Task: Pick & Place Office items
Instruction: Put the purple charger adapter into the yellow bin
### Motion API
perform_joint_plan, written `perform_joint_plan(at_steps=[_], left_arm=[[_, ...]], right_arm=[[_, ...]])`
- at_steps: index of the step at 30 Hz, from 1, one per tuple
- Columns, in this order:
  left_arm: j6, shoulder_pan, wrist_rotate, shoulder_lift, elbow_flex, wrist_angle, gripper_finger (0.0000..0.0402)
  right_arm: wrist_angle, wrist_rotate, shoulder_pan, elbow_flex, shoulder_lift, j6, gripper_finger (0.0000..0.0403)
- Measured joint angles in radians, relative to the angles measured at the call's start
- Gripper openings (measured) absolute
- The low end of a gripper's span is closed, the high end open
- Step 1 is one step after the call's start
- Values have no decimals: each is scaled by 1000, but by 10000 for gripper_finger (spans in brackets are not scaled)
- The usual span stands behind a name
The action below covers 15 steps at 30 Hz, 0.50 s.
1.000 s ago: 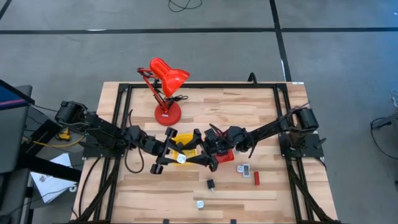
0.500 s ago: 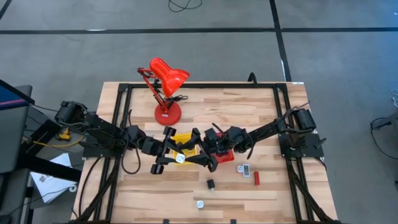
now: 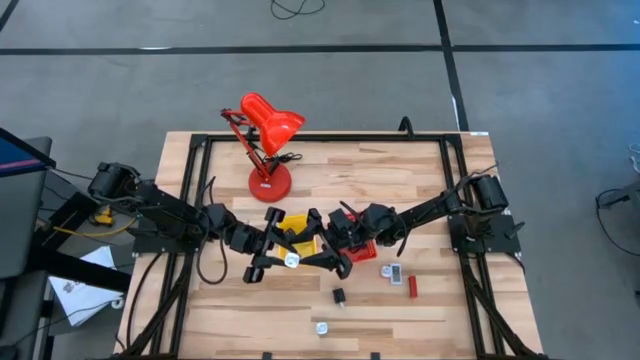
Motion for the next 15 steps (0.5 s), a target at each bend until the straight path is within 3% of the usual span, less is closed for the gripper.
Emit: perform_joint_plan(at_steps=[15], left_arm=[[68,18,-54,0,-1,-7,126]], right_arm=[[-3,45,-2,1,-2,63,265]])
